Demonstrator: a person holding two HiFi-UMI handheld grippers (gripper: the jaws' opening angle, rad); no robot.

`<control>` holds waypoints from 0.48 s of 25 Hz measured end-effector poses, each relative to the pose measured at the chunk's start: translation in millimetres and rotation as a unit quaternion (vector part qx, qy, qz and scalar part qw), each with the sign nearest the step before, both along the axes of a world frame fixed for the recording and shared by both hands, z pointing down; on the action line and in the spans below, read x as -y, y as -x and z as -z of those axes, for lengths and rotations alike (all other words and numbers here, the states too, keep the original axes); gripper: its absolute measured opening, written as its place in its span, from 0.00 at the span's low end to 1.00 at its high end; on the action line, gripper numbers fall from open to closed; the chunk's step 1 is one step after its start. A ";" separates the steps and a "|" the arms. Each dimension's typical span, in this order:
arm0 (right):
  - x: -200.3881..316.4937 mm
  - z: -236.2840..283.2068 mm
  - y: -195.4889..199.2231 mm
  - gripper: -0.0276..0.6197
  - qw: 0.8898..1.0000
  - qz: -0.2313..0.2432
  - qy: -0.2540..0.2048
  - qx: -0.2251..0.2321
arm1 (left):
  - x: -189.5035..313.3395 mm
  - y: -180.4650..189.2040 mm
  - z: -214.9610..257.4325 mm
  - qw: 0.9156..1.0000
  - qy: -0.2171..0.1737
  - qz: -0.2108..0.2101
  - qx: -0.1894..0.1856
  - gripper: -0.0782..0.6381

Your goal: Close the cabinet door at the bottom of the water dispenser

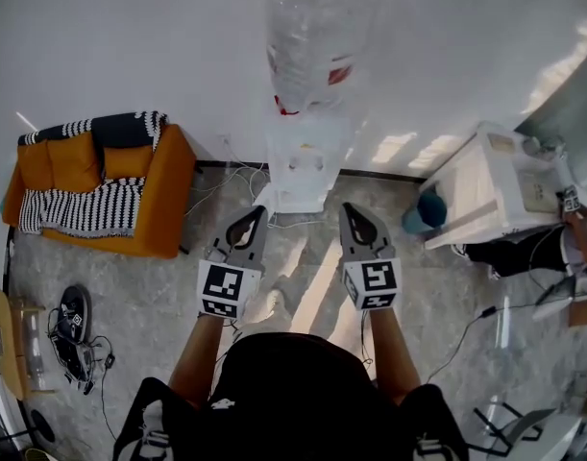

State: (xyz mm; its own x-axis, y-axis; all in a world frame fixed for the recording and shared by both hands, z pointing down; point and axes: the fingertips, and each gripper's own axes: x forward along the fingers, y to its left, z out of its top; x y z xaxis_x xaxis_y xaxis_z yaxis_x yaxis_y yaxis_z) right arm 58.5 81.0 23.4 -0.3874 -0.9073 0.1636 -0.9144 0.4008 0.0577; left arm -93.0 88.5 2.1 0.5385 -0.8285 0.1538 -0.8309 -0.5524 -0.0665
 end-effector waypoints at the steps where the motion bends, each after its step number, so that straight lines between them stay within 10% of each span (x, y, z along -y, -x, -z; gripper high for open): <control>1: 8.3 1.1 2.6 0.10 1.000 -0.003 0.000 0.000 | 9.0 1.9 1.0 1.000 0.000 -0.005 0.000 0.12; 12: 68.7 -20.1 30.8 0.10 0.999 -0.032 0.026 -0.013 | 82.5 31.0 -16.4 0.999 0.006 -0.036 -0.005 0.12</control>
